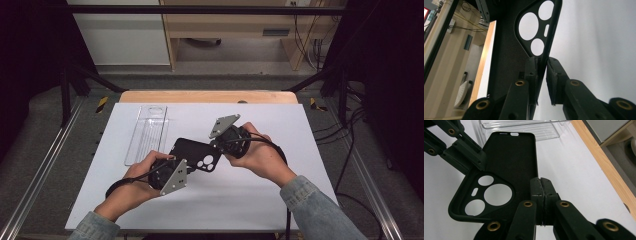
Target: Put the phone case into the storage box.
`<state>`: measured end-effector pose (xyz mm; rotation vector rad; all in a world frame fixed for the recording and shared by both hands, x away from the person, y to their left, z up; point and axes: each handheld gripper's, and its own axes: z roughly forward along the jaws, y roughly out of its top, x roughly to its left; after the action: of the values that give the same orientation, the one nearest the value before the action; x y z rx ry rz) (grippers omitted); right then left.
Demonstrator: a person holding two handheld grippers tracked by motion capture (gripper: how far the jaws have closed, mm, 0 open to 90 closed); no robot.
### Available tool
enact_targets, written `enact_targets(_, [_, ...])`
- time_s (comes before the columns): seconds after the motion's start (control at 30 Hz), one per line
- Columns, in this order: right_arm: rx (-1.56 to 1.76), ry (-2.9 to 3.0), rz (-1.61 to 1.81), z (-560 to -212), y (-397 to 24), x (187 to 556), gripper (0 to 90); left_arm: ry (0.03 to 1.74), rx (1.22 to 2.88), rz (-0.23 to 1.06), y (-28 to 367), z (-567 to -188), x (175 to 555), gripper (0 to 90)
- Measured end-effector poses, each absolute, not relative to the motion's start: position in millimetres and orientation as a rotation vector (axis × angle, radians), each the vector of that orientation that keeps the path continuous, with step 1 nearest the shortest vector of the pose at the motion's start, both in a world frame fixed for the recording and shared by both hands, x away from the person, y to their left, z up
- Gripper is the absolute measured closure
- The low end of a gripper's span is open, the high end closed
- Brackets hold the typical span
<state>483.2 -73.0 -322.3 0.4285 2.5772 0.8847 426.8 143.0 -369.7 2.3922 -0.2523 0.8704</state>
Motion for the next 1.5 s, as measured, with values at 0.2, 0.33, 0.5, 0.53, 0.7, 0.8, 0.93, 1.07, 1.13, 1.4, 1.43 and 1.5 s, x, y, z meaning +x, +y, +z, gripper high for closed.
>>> enact_targets(0.2, [0.435, 2.582, 0.888, -322, -73, 484, 89.9, -0.261, 2.39, 0.879, 142, -371, 424, 82.6])
enact_targets(0.33, [0.438, 2.588, 0.892, -322, -72, 486, 89.8, -0.263, 2.384, 0.882, 141, -372, 423, 83.9])
enact_targets(0.5, [0.439, 2.59, 0.902, -322, -73, 488, 89.3, -0.267, 2.381, 0.891, 141, -371, 423, 84.2])
enact_targets(0.53, [0.444, 2.593, 0.91, -321, -73, 489, 89.1, -0.267, 2.381, 0.89, 140, -371, 423, 84.3])
enact_targets(0.7, [0.458, 2.583, 0.957, -320, -76, 491, 79.6, -0.254, 2.378, 0.889, 140, -371, 424, 84.5])
enact_targets(0.8, [0.481, 2.55, 1.023, -316, -80, 491, 70.3, -0.242, 2.379, 0.892, 141, -372, 425, 84.5])
enact_targets(0.93, [0.54, 2.488, 1.089, -310, -89, 491, 57.0, -0.225, 2.378, 0.903, 141, -373, 426, 84.5])
enact_targets(1.07, [0.586, 2.424, 1.144, -304, -98, 490, 44.2, -0.184, 2.352, 0.902, 140, -374, 428, 84.5])
enact_targets(1.13, [0.608, 2.386, 1.171, -302, -102, 490, 35.7, -0.177, 2.347, 0.91, 140, -373, 429, 84.5])
enact_targets(1.4, [0.689, 2.223, 1.272, -294, -121, 487, 15.9, -0.07, 2.252, 0.881, 139, -375, 431, 84.6])
enact_targets(1.43, [0.699, 2.208, 1.278, -293, -123, 487, 13.9, -0.052, 2.253, 0.879, 140, -375, 432, 84.6])
enact_targets(1.5, [0.709, 2.176, 1.288, -291, -129, 485, 11.6, -0.026, 2.243, 0.885, 142, -372, 433, 84.6])
